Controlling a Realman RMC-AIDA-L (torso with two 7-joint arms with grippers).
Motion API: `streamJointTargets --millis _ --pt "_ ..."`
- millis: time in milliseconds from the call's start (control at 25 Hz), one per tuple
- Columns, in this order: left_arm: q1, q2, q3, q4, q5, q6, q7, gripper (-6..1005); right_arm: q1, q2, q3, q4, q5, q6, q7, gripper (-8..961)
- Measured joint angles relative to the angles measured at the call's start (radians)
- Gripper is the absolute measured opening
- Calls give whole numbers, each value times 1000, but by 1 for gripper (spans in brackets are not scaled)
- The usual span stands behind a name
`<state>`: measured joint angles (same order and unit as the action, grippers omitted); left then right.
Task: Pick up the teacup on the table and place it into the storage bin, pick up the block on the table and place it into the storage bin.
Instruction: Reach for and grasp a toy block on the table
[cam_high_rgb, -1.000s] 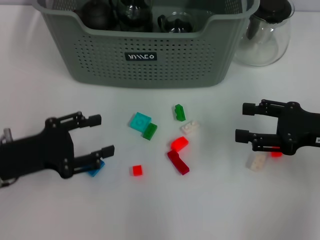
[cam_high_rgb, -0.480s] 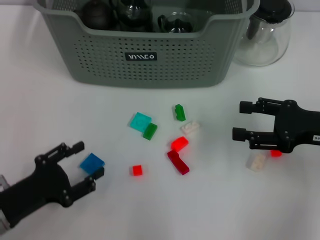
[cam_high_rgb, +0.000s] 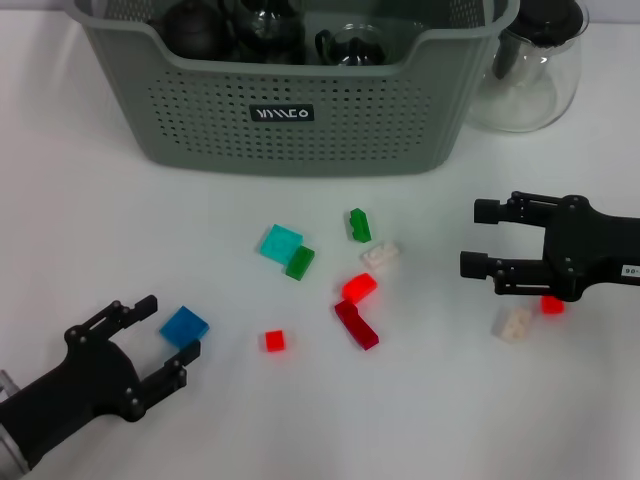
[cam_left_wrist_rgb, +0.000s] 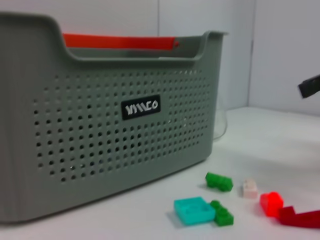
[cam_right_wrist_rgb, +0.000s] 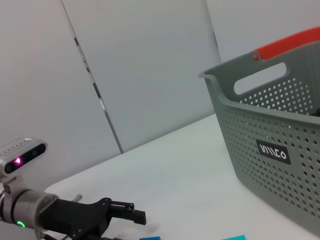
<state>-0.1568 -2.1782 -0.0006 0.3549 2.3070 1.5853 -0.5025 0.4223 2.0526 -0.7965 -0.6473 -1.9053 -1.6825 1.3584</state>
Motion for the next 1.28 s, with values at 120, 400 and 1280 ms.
streamJointTargets --millis 120,400,1280 --pt "4 0 -4 -31 0 -31 50 720 0 0 0 0 -2 0 0 833" --pt "5 0 -5 -66 1 -67 105 720 0 0 0 1 -3 1 1 833" --pt "-4 0 -8 -66 -8 -98 125 409 0 -3 4 11 -13 1 -1 834"
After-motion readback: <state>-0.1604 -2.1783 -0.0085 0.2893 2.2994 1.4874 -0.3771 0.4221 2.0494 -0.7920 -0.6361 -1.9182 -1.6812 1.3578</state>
